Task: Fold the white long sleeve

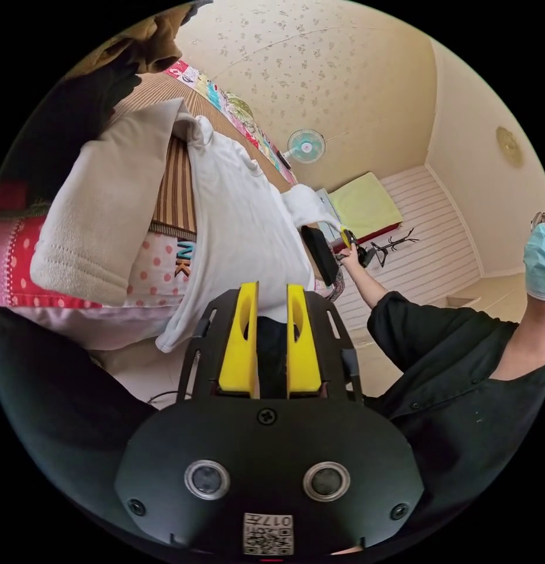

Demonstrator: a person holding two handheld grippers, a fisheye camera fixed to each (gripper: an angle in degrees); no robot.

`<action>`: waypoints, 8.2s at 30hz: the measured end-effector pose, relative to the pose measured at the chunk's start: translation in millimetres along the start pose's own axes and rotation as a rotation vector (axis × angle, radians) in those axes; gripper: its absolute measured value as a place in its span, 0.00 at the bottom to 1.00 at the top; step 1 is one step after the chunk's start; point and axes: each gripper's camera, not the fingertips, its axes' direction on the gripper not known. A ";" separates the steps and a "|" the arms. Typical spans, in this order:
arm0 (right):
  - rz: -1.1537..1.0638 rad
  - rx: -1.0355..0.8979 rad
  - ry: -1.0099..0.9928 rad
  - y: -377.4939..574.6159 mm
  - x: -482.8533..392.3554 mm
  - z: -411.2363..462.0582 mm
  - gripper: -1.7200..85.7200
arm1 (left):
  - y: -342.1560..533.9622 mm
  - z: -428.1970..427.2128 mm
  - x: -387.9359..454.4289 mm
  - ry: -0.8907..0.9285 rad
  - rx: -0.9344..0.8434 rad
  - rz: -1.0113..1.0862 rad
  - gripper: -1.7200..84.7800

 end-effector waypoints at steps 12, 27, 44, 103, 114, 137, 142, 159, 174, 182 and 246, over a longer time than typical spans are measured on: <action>0.026 -0.062 0.354 -10.5 -66.3 13.0 0.06 | -17.3 -20.4 24.0 -0.446 0.020 0.059 0.15; -0.719 -0.559 -0.194 247.5 -487.2 235.3 0.09 | -33.9 -1.5 39.3 -0.483 0.024 0.073 0.18; -0.722 -0.635 -0.383 278.4 -412.3 109.7 0.12 | -96.4 -83.9 -23.6 0.164 0.052 -0.045 0.02; -0.454 -0.542 0.321 212.6 -305.0 103.6 0.12 | -131.5 216.6 -17.6 -0.633 -0.172 0.130 0.09; -0.543 -0.608 0.376 101.6 -349.8 267.4 0.12 | -313.4 303.9 -41.5 -0.810 -0.198 0.193 0.07; -0.151 -0.332 0.097 160.3 -194.8 3.8 0.16 | -44.9 92.0 -62.4 -0.189 0.091 -0.121 0.08; -0.141 -0.429 0.217 175.8 -186.2 9.9 0.12 | -18.9 63.6 -35.0 -0.165 0.129 -0.070 0.08; -0.057 0.055 -0.372 174.5 -214.4 -238.1 0.05 | 24.1 -118.5 80.7 0.116 0.388 0.222 0.08; -0.236 -0.237 0.170 47.0 -324.6 103.9 0.09 | -245.6 35.1 -18.2 -0.434 0.298 0.106 0.11; -0.396 -0.230 0.277 113.6 -375.4 139.1 0.12 | -133.9 14.7 -73.6 -0.216 0.296 -0.121 0.20; -0.185 -0.807 -0.456 90.2 -130.8 200.7 0.21 | -189.8 330.7 -8.0 0.166 -0.167 -0.164 0.18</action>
